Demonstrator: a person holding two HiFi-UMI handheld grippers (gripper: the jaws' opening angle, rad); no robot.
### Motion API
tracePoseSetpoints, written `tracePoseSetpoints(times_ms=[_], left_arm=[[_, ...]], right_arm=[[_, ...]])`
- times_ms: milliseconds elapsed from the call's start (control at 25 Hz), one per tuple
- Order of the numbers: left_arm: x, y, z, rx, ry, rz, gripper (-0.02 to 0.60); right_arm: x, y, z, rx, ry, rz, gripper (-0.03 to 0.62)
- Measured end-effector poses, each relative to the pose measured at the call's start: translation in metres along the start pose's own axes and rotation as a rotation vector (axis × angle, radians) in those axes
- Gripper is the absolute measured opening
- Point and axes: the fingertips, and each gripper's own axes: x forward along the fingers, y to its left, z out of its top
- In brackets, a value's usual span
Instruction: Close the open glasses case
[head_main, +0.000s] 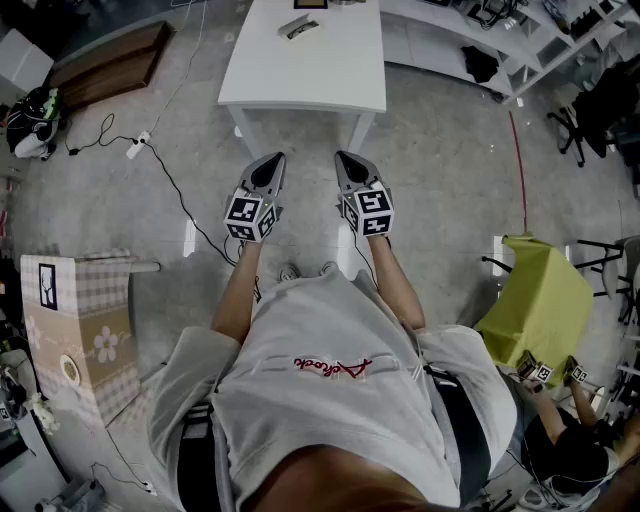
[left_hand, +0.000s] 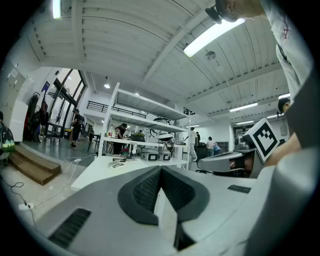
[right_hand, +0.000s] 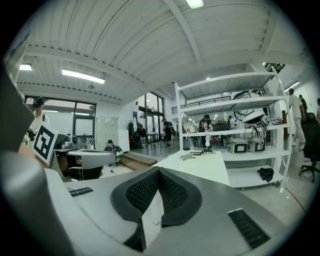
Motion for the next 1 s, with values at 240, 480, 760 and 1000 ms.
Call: tracePoseSetpoints(times_ms=[240,480,760,1000], left_arm=[[0.003,-0.002,-0.002,0.005,0.006,-0.006,0.026],[0.007,-0.014,-0.005,0.022,0.015,-0.002,0.026],[0.014,-0.030,-0.007,0.021,0.018,0.010,0.026],[0.018,-0.044,-0.016,0.004,0.018,0.038,0.026]], right_arm=[[0.002,-0.002,-0.002,-0.003,0.001,0.007,0.026],[-0.005,-0.003,-0.004,-0.019,-0.015,0.031,0.025],[-0.015,-0.011,-0.009,-0.023,-0.002,0.051,0.025],[-0.028,-0.023,-0.021,-0.020,0.008,0.072,0.025]])
